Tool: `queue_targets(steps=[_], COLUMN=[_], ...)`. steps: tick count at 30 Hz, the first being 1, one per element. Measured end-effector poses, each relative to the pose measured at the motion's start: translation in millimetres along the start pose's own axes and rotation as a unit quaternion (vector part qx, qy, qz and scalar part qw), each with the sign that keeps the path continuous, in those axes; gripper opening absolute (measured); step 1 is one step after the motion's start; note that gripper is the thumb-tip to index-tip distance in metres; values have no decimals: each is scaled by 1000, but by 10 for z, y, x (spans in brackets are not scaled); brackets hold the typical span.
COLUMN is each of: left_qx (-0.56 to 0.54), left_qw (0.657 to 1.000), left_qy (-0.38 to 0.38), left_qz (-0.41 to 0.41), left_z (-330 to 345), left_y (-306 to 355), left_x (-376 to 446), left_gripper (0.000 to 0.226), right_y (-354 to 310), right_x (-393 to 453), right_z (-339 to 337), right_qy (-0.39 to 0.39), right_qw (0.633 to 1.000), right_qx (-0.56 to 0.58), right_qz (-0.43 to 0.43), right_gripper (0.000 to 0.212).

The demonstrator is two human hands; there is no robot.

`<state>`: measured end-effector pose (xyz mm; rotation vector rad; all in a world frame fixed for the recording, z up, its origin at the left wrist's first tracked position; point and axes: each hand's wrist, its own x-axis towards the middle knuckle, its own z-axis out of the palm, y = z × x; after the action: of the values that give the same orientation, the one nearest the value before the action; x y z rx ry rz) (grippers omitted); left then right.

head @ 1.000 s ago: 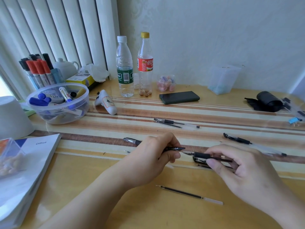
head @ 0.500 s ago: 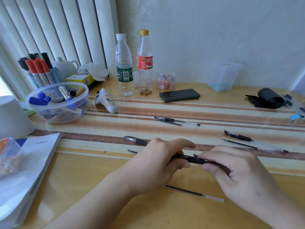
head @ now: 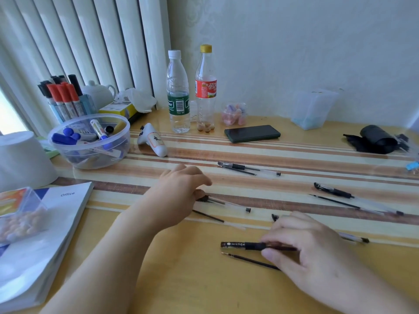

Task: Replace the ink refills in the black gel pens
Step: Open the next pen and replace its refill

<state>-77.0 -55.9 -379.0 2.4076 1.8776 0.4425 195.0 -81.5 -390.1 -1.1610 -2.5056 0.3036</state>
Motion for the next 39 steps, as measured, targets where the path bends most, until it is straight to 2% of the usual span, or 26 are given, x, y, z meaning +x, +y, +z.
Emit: queue_targets(steps=[3,6,9,14,17,19,22,26,29,31,33,36,39], left_qx=[-10,-13,-11,0,-72,-137,-181,-133,-85,-52,-64,-103,-130], left_qw=[999,999,1000,999,993,984,972,977,981,984,984,979,976], left_qy=[-26,-10,12,45,94,88,48,10,40,67,66,74,82], left_qz=[-35,-35,-26,-25,16,74,142,167,169,157,151,157,152], left_z=[46,76,101,64,8,0,37,115,106,76,46,11,16], left_y=[-81,-72,-61,-15,195,392,588,655,644,610,567,514,512], left_x=[12,38,57,46,13,-33,-100,-117,-116,-112,-109,-99,-90], left_gripper=[27,22,15,11,7,6,8,14,17,28,35,25,24], right_y=[19,23,31,54,71,71,53,50,90,116,136,201,216], right_x=[5,5,3,-3,15,25,33,35,37,36,31,8,2], right_z=[35,23,-12,-57,-105,-138,-152,-86,-89,-105,-117,-149,-184], right_qy=[-26,-25,-8,76,169,197,181,146,149,153,156,167,161], right_qw=[1000,1000,1000,995,984,980,982,987,988,988,987,984,984], right_qx=[6,8,5,59,54,15,-46,-59,-16,9,23,58,80], right_qz=[-1,-4,-6,5,-4,-13,-17,-26,-28,-31,-30,4,12], right_gripper=[41,44,37,28,36,40,39,37,36,36,36,36,38])
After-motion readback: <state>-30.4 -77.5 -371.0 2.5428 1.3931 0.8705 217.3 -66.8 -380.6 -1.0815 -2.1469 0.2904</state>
